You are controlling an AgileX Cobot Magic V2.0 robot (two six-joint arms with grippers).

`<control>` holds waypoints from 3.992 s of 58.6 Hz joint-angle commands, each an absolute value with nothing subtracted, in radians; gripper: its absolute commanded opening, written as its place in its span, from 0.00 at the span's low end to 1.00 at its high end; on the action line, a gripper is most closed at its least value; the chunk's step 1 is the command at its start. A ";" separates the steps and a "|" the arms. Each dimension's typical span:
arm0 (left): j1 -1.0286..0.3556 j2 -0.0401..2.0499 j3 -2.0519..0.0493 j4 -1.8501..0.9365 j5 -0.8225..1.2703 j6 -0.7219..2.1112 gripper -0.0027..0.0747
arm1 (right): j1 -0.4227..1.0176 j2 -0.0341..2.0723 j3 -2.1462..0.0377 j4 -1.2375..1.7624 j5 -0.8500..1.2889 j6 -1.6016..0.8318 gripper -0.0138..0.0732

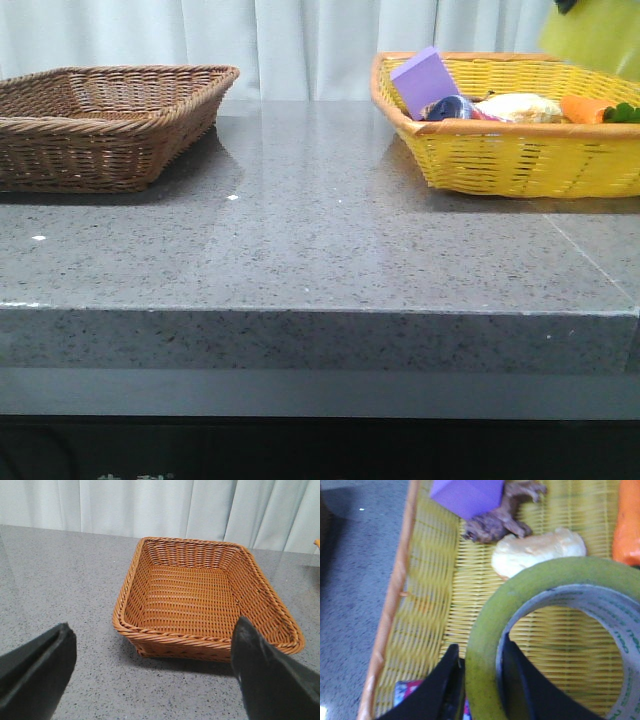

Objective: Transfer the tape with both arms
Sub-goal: 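Carry the tape roll toward the brown basket and set it on the table, then withdraw the right gripper from the tape roll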

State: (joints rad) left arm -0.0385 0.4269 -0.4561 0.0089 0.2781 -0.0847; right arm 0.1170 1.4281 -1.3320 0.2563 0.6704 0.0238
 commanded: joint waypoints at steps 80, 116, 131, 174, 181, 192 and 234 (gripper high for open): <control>-0.035 0.438 -0.493 0.008 0.204 -0.087 0.84 | 0.788 1.615 -1.364 0.254 0.580 -0.150 0.57; -0.035 0.438 -0.493 0.008 0.204 -0.087 0.84 | 0.728 1.368 -1.365 0.254 0.551 -0.112 0.09; -0.035 0.438 -0.493 0.008 0.204 -0.087 0.84 | 0.617 1.310 -1.363 0.254 0.555 -0.112 0.02; -0.035 0.438 -0.493 0.008 0.204 -0.087 0.84 | 0.305 0.698 -0.660 0.208 0.153 -0.112 0.02; -0.035 0.438 -0.493 0.008 0.204 -0.087 0.84 | 0.305 0.571 -0.507 0.208 0.088 -0.112 0.02; -0.035 0.438 -0.493 0.000 0.204 -0.087 0.84 | 0.305 0.438 -0.383 0.208 0.063 -0.112 0.02; -0.488 0.958 -0.838 -0.053 0.542 -0.145 0.83 | 0.305 0.426 -0.375 0.208 -0.047 -0.112 0.02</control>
State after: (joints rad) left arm -0.4194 0.8777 -0.7682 -0.0385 0.5881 -0.0987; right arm 0.3133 0.4234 -0.3489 0.2152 0.0411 -0.1128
